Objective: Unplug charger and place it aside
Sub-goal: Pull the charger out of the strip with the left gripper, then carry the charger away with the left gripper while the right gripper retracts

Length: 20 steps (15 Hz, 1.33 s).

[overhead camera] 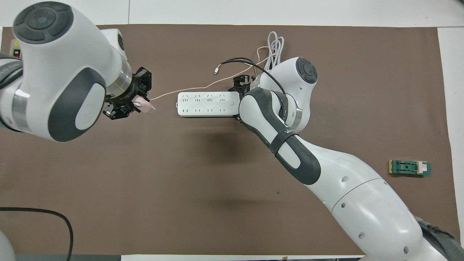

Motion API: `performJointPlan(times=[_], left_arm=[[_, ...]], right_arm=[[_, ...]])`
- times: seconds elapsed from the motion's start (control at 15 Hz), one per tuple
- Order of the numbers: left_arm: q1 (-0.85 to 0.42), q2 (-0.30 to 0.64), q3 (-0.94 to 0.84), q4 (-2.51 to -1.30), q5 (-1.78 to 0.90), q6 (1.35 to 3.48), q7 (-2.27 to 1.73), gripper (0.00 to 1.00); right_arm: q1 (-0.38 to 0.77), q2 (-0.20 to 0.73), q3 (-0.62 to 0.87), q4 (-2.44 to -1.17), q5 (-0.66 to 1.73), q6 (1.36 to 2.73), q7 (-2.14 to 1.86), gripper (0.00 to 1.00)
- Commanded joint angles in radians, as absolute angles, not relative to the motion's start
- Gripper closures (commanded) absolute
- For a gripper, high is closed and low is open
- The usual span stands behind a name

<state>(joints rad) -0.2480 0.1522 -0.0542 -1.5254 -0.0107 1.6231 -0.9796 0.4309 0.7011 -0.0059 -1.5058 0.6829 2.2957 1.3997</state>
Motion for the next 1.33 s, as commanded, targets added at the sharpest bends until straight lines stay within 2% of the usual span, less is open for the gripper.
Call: performJointPlan(times=[0.0,0.4,0.8,1.27], left_arm=[[-0.194,0.114,-0.057,-1.531,-0.034,1.580,-0.817,1.00],[-0.063,0.055,-0.048,-1.528,-0.048,1.491,-0.493,1.00],[0.067,0.009,-0.043,-1.549,-0.048,1.460,-0.226,1.00],[0.052,-0.150,-0.041,-1.899,-0.121,1.690,-0.099,1.00]], right_arm=[[0.413,0.686,-0.005,-1.485,0.696,2.261,1.365,0.00],[0.408,0.623,-0.015,-1.489,0.693,2.171,1.371,0.00],[0.381,0.488,-0.018,-1.535,0.689,2.040,1.382,0.00],[0.293,0.299,-0.018,-1.600,0.526,1.873,1.339,0.00]])
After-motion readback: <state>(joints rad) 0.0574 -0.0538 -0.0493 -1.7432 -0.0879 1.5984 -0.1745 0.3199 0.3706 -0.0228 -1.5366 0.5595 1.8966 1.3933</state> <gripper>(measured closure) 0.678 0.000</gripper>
